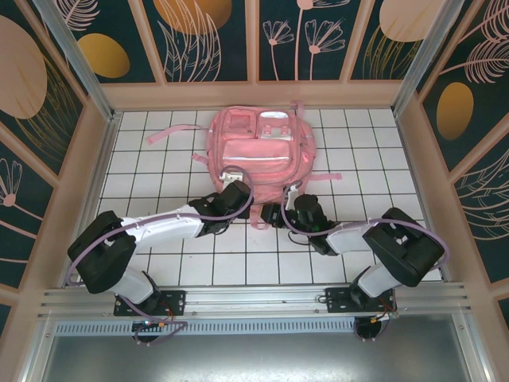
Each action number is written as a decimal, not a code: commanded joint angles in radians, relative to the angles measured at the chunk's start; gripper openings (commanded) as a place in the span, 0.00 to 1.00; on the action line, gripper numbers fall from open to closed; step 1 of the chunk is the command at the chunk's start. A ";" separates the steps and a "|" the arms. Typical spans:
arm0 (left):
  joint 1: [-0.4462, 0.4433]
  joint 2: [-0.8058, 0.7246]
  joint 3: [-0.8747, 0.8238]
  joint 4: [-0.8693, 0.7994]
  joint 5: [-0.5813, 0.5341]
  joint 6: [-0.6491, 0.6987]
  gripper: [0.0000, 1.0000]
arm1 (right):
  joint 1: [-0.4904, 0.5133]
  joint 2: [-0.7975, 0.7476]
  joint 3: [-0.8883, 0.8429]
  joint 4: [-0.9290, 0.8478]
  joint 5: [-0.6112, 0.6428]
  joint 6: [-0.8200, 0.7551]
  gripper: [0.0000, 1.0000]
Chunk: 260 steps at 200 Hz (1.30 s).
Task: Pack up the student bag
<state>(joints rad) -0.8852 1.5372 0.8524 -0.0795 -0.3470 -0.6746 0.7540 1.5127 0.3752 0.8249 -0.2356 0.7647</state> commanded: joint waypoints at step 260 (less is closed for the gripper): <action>0.003 0.037 -0.001 0.023 0.021 -0.023 0.09 | 0.016 -0.134 -0.004 -0.114 0.165 -0.108 0.00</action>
<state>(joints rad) -0.8833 1.5703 0.8509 -0.0551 -0.3149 -0.6895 0.7723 1.3918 0.3779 0.7265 -0.1066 0.6884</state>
